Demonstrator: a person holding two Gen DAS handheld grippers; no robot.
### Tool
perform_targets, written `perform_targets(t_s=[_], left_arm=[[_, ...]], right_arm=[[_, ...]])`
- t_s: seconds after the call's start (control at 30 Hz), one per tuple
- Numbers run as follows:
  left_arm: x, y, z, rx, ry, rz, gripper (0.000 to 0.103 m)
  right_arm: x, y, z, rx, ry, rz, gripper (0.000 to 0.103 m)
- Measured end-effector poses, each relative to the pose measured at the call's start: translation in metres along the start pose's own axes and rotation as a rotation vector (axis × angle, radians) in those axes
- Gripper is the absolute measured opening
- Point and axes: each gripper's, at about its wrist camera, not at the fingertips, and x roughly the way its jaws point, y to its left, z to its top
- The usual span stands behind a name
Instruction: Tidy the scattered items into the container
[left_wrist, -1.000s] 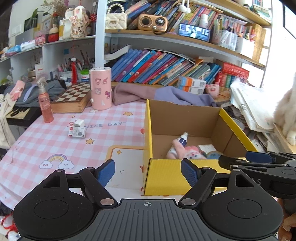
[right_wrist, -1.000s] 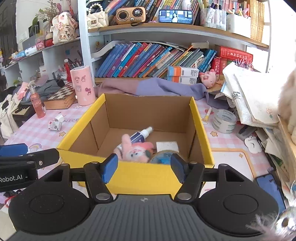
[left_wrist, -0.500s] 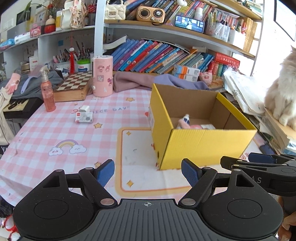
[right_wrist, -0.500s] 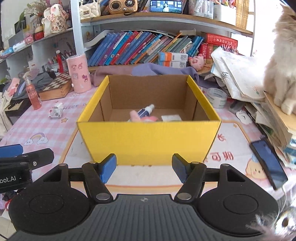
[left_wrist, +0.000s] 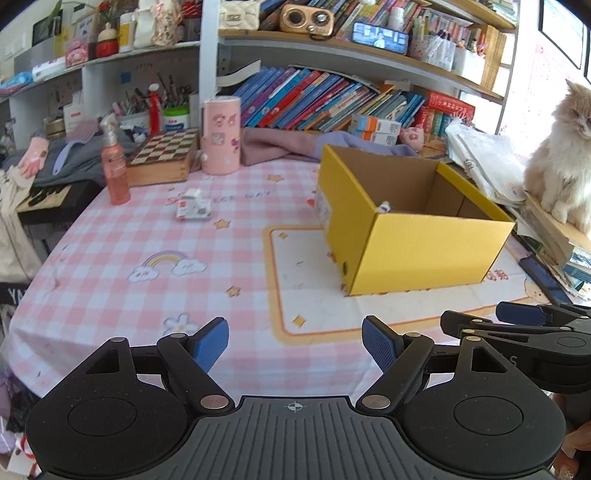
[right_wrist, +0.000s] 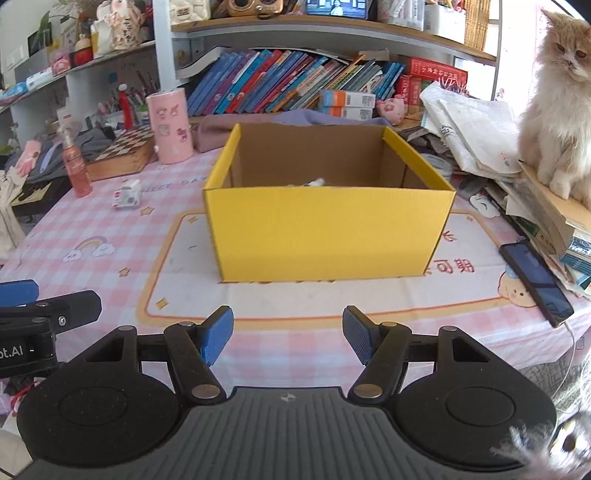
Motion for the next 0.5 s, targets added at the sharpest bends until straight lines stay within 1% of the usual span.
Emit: perform_targets(t_s=[0.27,0.5], left_arm=[[-0.010,0.032,-0.012,-0.047,0.016,0.034,0.081],[-0.022,0.058,-0.018,-0.075,0.005,0.061,0.081]], right_arm=[[-0.004,0.034,-0.005,-0.044,0.018,0.044,0.064],[-0.008,0.065,-0.007,-0.080,0.015,0.079,0.064]])
